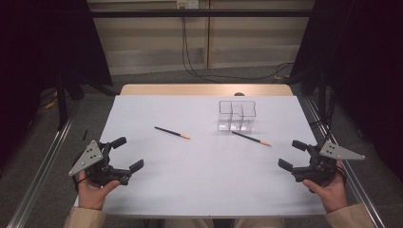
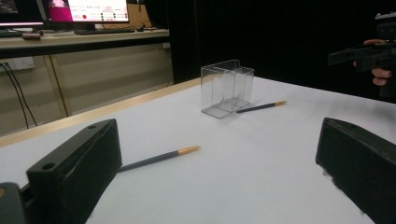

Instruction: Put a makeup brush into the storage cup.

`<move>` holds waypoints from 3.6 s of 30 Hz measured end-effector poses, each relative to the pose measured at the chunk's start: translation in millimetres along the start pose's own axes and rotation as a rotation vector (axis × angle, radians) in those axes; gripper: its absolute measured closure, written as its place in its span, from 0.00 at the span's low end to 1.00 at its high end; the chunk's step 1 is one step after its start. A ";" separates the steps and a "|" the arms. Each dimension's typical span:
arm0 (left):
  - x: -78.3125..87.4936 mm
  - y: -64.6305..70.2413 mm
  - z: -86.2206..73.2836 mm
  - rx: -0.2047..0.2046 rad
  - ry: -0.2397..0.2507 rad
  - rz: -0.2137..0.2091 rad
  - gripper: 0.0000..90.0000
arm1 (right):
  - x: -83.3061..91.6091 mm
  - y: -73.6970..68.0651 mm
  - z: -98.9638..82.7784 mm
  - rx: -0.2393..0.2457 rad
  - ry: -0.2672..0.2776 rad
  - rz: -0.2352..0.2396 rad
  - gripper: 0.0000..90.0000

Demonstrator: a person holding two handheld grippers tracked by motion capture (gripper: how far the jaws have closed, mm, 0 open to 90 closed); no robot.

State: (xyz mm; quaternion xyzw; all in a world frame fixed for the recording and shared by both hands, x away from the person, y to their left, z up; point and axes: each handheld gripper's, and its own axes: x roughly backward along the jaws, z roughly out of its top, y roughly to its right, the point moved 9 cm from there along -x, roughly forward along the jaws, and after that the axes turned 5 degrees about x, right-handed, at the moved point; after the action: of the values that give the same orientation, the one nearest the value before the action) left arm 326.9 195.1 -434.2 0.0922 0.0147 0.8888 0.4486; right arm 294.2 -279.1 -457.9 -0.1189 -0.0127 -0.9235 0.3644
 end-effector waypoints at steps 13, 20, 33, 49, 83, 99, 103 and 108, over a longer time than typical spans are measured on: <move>-18.2 -8.1 8.8 -0.013 -0.001 -0.010 0.00 | -4.5 -3.2 0.7 0.003 0.002 0.018 0.02; -34.7 -12.1 10.7 -0.022 -0.017 -0.019 0.00 | -3.0 -5.1 -2.1 0.009 -0.005 0.025 0.02; -66.3 -26.0 22.8 -0.032 -0.013 -0.019 0.00 | -3.5 -6.2 -1.0 0.011 -0.006 0.027 0.02; -120.6 -38.8 16.9 -0.031 -0.064 -0.042 0.00 | -3.4 -3.7 -2.1 0.010 -0.001 0.033 0.03; -169.1 -59.9 12.5 -0.046 -0.135 -0.012 0.00 | -4.8 -9.2 -2.2 0.038 -0.004 0.048 0.03; -180.7 -66.4 7.0 -0.064 -0.210 -0.010 0.01 | -4.8 -9.7 -3.2 0.039 -0.006 0.049 0.03; -181.4 -66.4 6.2 -0.080 -0.273 -0.019 0.01 | -4.8 -10.1 -3.2 0.041 -0.008 0.052 0.03; -183.2 -65.3 7.0 -0.089 -0.339 -0.045 0.01 | -4.9 -9.6 -3.5 0.042 -0.010 0.050 0.03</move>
State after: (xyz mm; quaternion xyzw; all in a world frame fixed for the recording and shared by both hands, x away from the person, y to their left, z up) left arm 486.4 87.1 -462.0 0.2206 -0.0982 0.8502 0.4679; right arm 290.4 -269.2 -461.9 -0.1162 -0.0310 -0.9130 0.3897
